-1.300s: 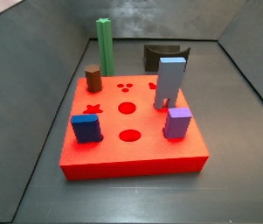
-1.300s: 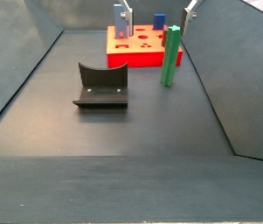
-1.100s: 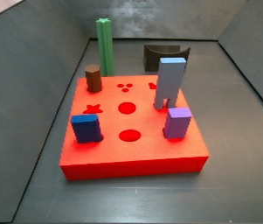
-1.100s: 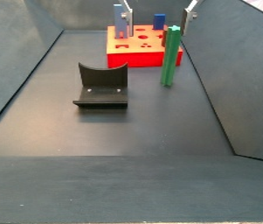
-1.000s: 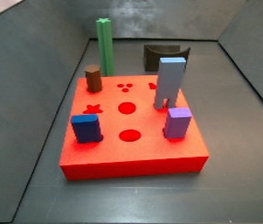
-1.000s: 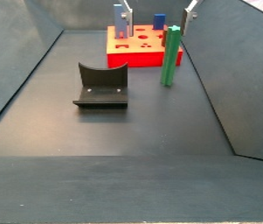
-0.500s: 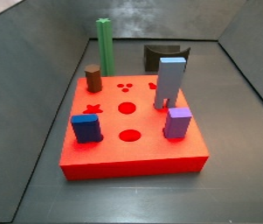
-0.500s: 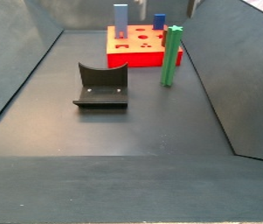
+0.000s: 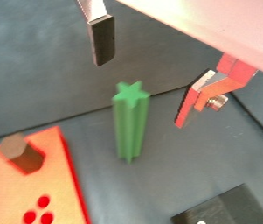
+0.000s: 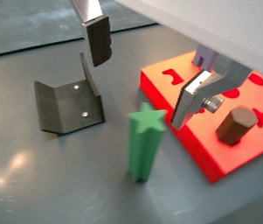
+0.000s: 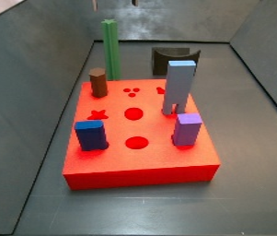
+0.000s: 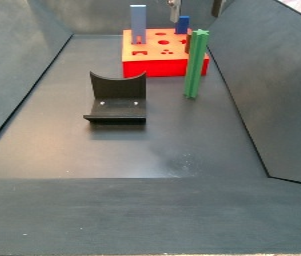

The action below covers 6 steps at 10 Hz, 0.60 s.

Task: Pick up the star object. Move up. Move to above the board. Insert the star object.
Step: Pick up the star object.

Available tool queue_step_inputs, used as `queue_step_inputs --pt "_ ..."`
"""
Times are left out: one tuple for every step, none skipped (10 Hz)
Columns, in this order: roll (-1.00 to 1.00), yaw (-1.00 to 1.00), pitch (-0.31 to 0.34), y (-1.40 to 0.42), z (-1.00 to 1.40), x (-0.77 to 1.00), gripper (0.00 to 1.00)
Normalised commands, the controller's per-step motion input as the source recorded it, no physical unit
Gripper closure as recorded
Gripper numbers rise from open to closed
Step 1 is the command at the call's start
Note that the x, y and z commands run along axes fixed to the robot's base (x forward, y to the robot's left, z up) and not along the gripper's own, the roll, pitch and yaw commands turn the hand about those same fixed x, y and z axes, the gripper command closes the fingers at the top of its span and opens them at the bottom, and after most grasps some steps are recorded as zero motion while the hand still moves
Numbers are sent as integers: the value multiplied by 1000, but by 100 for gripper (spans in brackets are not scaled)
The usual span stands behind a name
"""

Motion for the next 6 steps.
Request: queue_step_inputs --pt "0 49 -117 -140 -211 71 0" --pt "0 200 0 0 -460 0 0" --pt "0 223 0 0 -509 0 0" --pt "0 189 -29 0 -474 0 0" --pt "0 97 -26 0 -203 0 0" --pt "0 89 0 0 -71 -94 0"
